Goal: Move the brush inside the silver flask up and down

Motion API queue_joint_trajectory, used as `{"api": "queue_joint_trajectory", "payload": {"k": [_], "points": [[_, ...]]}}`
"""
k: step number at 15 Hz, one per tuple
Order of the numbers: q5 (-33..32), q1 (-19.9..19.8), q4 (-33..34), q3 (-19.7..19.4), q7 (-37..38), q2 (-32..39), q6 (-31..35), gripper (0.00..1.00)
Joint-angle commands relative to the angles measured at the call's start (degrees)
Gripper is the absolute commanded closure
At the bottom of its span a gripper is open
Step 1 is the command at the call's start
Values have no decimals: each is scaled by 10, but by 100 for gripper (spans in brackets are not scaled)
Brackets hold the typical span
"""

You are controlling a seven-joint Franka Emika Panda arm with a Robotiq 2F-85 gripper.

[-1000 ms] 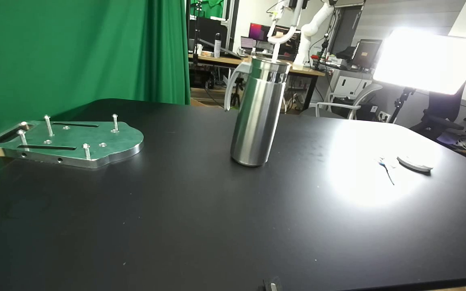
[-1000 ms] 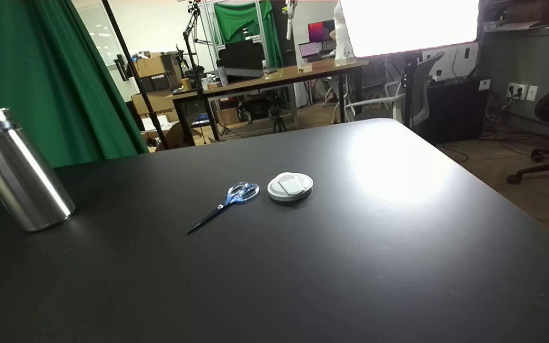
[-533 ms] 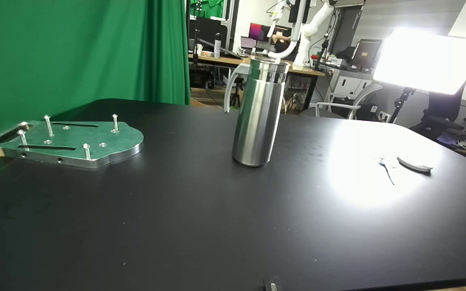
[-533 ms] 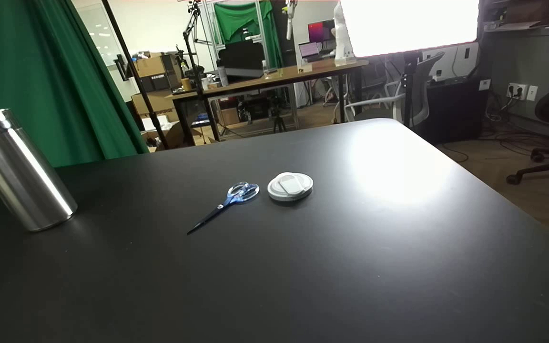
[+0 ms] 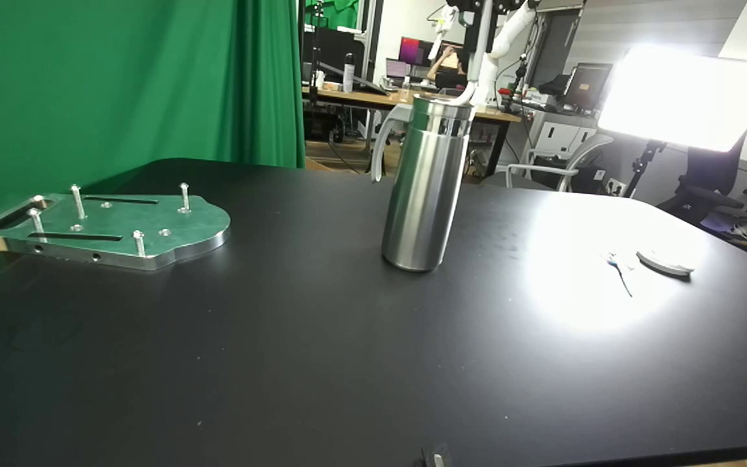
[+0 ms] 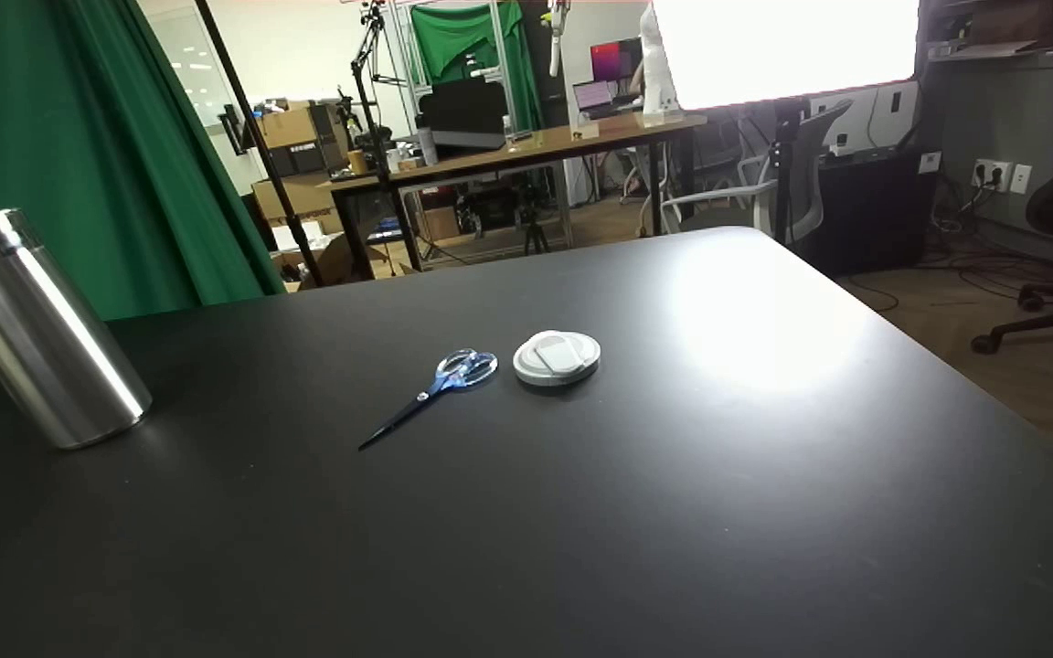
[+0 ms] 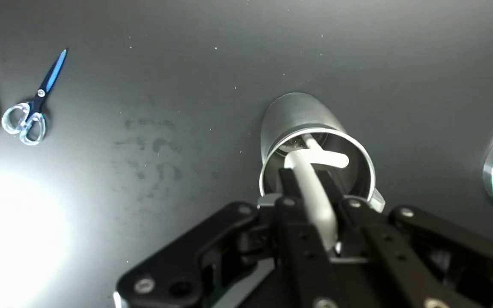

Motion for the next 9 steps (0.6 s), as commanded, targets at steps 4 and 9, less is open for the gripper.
{"api": "queue_joint_trajectory", "payload": {"k": [4, 9], "points": [[-28, 4, 16, 2, 18, -11, -25, 96], [-35, 2, 38, 3, 14, -36, -55, 96]]}}
